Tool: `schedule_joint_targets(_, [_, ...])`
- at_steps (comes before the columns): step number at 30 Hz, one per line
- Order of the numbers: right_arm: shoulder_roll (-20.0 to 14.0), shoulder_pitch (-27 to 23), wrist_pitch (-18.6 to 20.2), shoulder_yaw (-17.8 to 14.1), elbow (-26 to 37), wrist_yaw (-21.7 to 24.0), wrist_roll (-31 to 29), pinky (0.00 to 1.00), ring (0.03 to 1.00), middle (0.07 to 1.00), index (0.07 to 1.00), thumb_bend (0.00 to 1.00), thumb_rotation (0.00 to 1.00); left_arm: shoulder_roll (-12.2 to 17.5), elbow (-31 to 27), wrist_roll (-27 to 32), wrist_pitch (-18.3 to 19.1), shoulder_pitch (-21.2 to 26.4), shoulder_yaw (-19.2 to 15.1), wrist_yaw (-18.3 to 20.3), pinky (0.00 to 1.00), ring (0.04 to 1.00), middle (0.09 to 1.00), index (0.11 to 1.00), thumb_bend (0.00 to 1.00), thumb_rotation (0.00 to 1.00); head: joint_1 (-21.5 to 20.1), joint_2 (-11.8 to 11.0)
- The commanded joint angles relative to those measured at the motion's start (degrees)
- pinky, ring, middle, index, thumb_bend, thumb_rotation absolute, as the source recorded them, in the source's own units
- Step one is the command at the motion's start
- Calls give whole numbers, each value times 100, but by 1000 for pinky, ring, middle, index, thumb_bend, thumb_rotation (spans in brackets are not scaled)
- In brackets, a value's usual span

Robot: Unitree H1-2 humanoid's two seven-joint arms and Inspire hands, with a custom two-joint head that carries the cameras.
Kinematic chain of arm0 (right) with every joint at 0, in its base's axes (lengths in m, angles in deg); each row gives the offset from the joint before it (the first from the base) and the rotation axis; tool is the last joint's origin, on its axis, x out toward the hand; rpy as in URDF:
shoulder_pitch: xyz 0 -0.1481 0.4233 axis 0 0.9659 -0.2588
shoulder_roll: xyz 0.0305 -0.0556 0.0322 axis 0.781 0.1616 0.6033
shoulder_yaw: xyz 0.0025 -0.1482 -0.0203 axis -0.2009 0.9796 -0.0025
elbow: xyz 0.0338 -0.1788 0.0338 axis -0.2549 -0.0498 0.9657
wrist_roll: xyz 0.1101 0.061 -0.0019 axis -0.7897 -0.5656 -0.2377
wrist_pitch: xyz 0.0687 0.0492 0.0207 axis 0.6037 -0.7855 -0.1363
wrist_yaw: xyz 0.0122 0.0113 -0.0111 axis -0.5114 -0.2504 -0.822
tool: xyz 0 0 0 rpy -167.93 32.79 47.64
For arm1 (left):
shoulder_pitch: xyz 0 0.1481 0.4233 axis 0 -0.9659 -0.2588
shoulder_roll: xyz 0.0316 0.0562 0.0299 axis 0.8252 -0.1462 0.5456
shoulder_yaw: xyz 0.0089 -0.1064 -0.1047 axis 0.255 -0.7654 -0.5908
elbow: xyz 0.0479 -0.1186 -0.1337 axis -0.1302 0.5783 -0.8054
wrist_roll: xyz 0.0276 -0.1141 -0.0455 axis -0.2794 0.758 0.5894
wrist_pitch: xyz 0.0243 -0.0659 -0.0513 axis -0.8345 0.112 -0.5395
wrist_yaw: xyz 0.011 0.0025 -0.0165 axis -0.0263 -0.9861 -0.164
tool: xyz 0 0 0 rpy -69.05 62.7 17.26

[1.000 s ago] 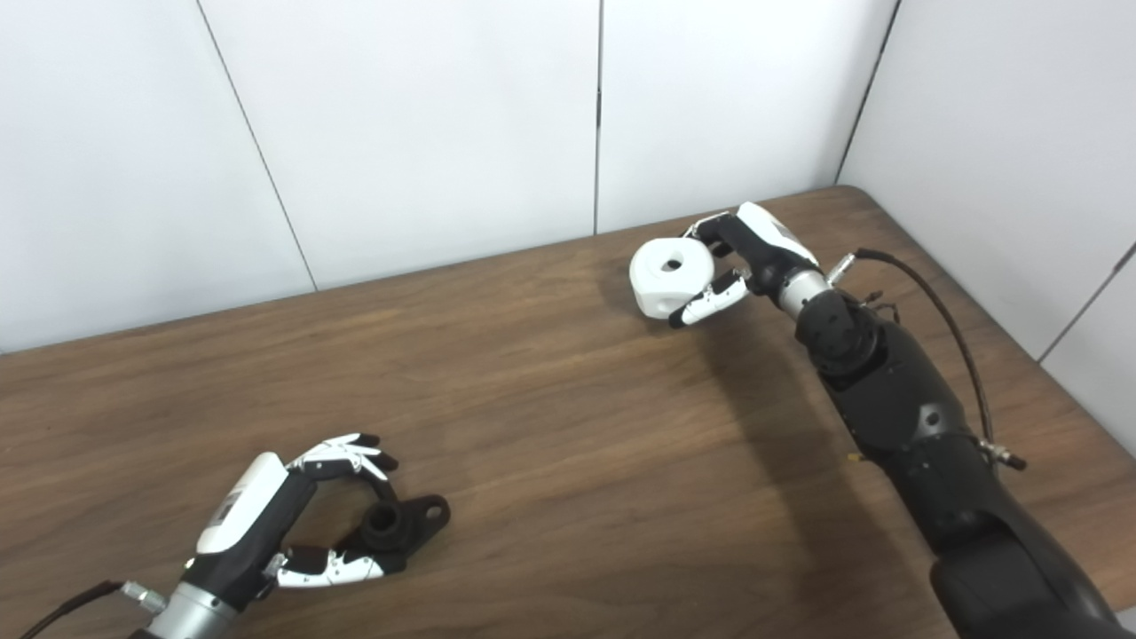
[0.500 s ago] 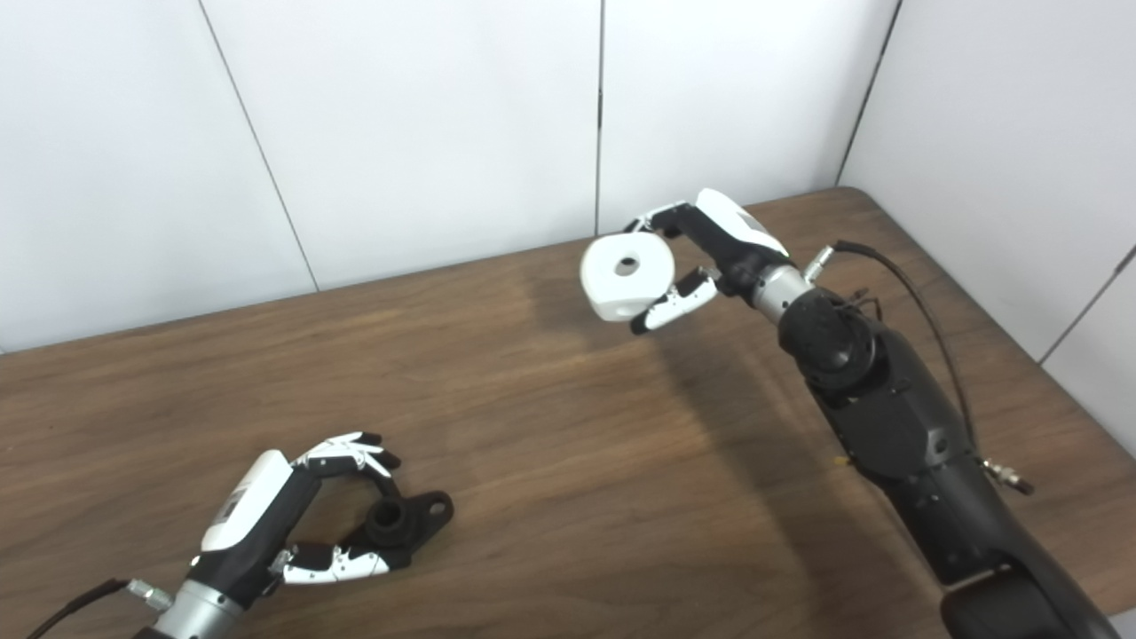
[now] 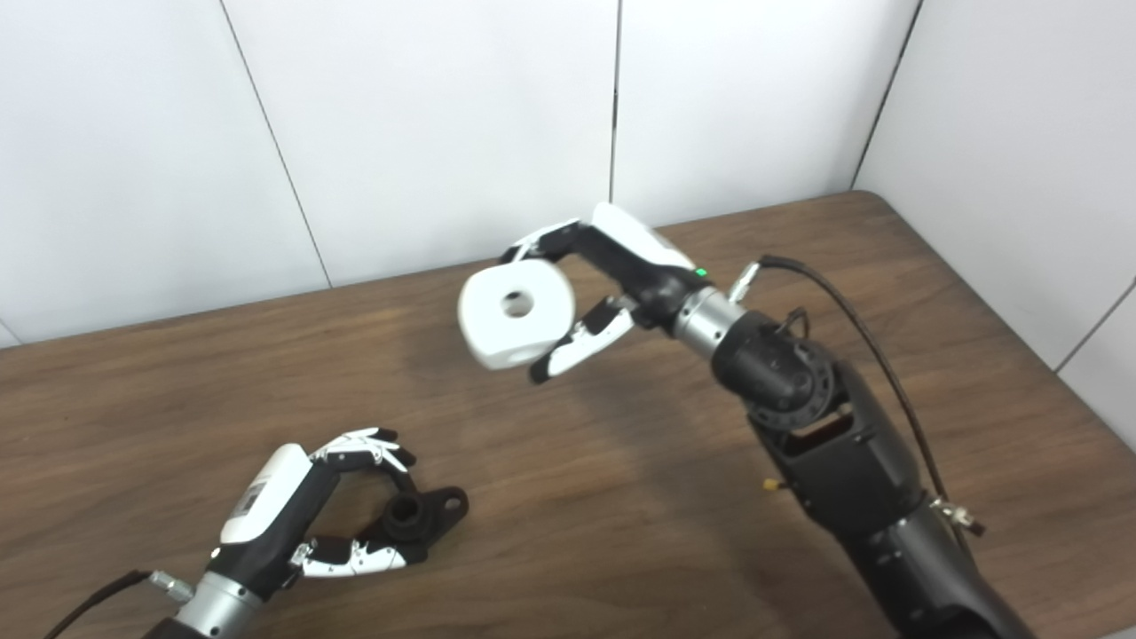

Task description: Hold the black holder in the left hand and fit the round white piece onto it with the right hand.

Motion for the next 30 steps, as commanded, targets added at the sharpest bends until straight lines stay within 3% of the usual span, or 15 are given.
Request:
schedule_joint_targets(1, [57, -135, -63, -4, 355, 36, -90, 753, 810, 740, 486, 514, 138, -40, 146, -77, 118, -31, 155, 205, 733, 846, 706, 494, 522, 71, 46, 10])
schedule_joint_targets(8, [326, 119, 10, 143, 614, 241, -338, 773, 818, 748, 486, 514, 140, -145, 108, -125, 197, -46, 186, 188, 732, 846, 707, 494, 522, 71, 314, 62])
schedule_joint_targets(17, [342, 395, 192, 241, 840, 522, -557, 776, 821, 753, 486, 514, 140, -317, 69, -235, 360, -48, 265, 183, 739, 849, 710, 494, 522, 71, 662, 162])
schedule_joint_targets(30, [386, 887, -149, 373, 680, 602, -740, 755, 808, 743, 486, 514, 142, -429, 20, -297, 379, -40, 335, 169, 747, 848, 715, 495, 522, 73, 875, 232])
